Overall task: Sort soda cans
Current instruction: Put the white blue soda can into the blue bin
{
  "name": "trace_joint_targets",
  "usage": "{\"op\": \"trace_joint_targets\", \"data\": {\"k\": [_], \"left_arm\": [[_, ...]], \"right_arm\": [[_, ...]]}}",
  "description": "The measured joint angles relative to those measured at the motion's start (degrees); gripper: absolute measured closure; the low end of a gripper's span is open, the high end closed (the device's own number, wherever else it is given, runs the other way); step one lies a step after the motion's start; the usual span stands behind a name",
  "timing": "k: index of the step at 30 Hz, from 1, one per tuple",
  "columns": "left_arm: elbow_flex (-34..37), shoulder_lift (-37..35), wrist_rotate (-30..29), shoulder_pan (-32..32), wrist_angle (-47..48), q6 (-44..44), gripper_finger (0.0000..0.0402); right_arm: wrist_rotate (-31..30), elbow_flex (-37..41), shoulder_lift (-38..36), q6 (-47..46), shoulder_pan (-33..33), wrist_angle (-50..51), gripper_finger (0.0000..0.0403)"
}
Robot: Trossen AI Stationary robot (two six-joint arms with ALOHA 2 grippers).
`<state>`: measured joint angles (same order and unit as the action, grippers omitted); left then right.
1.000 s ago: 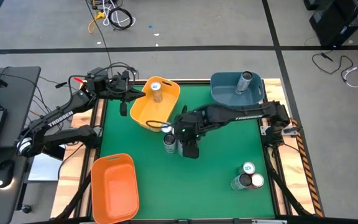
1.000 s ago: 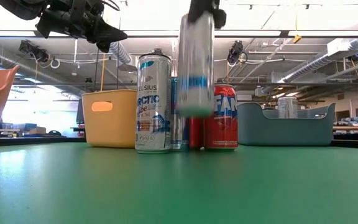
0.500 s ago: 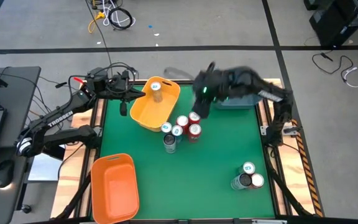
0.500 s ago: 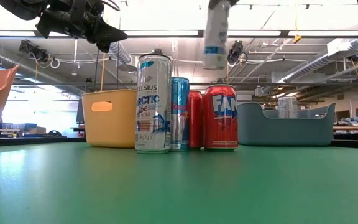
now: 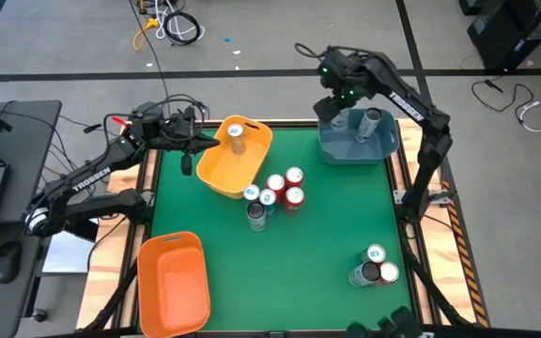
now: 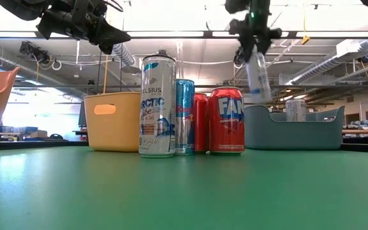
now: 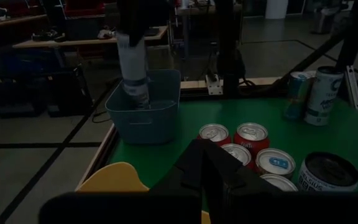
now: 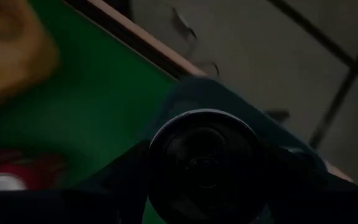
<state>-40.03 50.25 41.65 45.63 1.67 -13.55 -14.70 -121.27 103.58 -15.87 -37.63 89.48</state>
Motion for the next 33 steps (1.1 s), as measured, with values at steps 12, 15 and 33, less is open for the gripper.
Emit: {"op": "trace_joint_targets", "data": {"k": [12, 15, 33], "left_arm": [[0.0, 0.0, 0.0, 0.0, 0.9, -0.6, 0.0396], [0.0, 0.0, 0.0, 0.0, 1.1, -0.8, 0.0396], [0.0, 0.0, 0.0, 0.0, 1.7, -0.8, 0.0396]], "right_arm": [[3.2, 21.7, -3.4, 1.0, -6.6, -19.2, 0.0160], [3.2, 25.8, -3.5, 0.6, -7.4, -22.1, 0.0160], [4.5, 35.4, -3.9, -1.1, -13.5, -31.2, 0.0160]]}}
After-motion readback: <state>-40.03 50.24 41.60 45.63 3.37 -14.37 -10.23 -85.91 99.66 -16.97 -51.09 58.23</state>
